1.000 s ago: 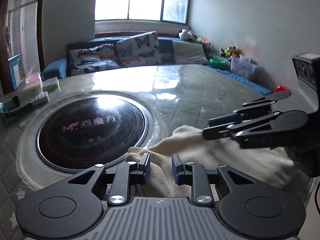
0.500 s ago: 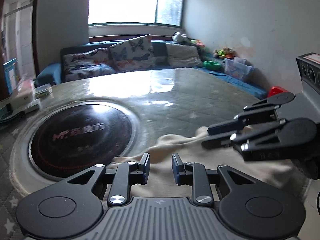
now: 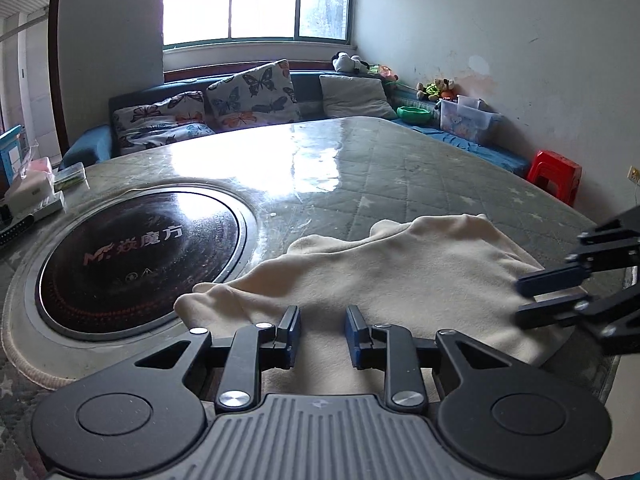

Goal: Fold clothes

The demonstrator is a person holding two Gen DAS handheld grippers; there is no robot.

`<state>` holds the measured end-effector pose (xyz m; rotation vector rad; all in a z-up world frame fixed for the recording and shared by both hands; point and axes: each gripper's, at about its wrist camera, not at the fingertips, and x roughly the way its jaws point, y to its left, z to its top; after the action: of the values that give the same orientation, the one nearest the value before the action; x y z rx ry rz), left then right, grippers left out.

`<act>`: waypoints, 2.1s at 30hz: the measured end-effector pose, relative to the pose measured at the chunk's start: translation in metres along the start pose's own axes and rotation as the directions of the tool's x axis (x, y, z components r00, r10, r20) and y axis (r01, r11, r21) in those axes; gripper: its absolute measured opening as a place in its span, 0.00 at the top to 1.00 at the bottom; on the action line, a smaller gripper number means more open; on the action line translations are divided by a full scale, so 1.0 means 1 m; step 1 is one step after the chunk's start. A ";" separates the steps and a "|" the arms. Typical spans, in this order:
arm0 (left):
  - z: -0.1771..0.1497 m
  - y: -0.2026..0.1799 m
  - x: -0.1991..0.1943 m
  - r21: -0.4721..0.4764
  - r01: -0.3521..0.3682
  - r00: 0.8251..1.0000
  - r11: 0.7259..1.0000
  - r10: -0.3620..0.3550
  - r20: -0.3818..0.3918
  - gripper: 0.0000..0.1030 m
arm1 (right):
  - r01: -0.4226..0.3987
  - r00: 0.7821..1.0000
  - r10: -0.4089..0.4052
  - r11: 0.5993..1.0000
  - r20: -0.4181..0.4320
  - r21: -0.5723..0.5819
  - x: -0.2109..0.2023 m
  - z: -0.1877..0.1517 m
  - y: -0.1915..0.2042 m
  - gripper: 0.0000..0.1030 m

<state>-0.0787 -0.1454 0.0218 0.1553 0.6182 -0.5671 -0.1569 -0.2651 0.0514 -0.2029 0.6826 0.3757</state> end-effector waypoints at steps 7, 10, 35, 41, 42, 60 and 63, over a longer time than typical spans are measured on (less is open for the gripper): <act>0.000 -0.002 -0.005 0.008 -0.011 1.000 1.000 0.011 0.013 0.73 | 0.052 0.999 -0.051 0.999 -0.017 0.016 -0.022 -0.024 -0.013 0.82; 0.002 -0.002 -0.017 0.005 -0.004 0.999 1.000 0.004 0.034 0.73 | 0.046 0.999 -0.046 0.999 0.004 0.028 -0.027 -0.016 -0.018 0.82; -0.021 0.033 -0.034 -0.119 -0.060 0.998 0.991 0.062 0.011 0.73 | 0.052 0.997 -0.059 0.993 0.059 0.110 0.027 0.031 -0.048 0.82; -0.027 0.041 -0.035 -0.163 -0.075 0.997 0.984 0.077 0.006 0.73 | -0.050 0.996 0.048 0.998 0.072 0.023 0.017 0.035 -0.012 0.82; -0.027 0.041 -0.034 -0.166 -0.076 0.997 0.983 0.078 0.005 0.73 | -0.068 0.995 0.067 0.998 0.068 0.002 0.018 0.035 -0.006 0.82; -0.019 0.078 -0.064 -0.355 -0.118 0.992 0.927 0.123 -0.008 0.43 | -0.232 0.966 0.257 0.886 0.008 -0.402 0.041 0.056 0.110 0.70; -0.019 0.084 -0.068 -0.415 -0.093 0.995 0.905 0.098 -0.010 0.41 | -0.230 0.966 0.258 0.860 -0.002 -0.456 0.051 0.055 0.128 0.64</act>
<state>-0.0879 -0.0383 0.0444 -0.2188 0.7036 -0.3300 -0.1398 -0.1174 0.0525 -0.5514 0.5541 0.7851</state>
